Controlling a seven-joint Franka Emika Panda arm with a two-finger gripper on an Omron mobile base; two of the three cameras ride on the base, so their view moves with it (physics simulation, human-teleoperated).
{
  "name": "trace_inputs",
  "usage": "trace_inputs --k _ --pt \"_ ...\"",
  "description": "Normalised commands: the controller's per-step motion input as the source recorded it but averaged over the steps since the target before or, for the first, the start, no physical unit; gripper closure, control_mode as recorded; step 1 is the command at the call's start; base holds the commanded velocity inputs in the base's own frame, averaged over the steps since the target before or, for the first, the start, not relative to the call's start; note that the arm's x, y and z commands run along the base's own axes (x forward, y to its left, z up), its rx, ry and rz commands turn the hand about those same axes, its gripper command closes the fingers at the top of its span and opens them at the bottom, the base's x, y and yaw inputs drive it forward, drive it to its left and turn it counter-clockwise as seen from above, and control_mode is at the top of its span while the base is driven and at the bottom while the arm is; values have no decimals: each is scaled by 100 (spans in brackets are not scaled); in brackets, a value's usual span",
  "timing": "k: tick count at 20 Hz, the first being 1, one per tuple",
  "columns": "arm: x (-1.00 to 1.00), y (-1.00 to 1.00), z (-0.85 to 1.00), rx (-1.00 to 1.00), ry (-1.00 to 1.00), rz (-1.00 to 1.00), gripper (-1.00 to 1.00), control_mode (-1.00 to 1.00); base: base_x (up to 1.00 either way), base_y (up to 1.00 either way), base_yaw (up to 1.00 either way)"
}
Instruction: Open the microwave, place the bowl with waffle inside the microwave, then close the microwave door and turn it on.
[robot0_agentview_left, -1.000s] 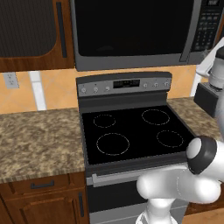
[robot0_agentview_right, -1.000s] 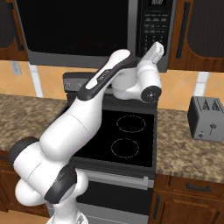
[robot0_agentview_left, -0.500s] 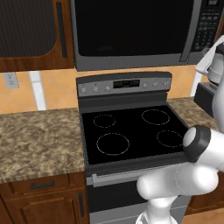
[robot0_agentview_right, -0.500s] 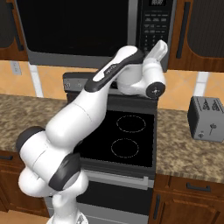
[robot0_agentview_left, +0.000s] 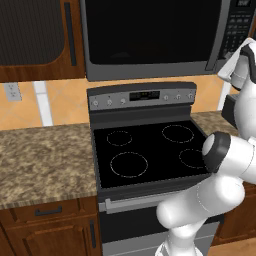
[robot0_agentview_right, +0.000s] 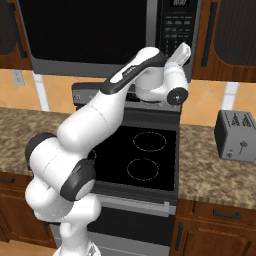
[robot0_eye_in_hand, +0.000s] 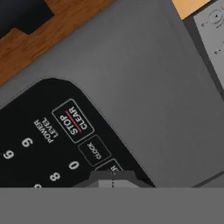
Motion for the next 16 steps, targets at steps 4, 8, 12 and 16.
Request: trace_inputs --k 4,8,12,16 --pt "33 -3 -3 0 0 2 100 -100 0 0 0" --pt "21 -10 -6 0 0 3 100 -100 0 0 0" --pt "5 -1 0 0 0 0 100 -100 0 0 0" --pt "-2 0 0 0 -1 0 100 -100 0 0 0"
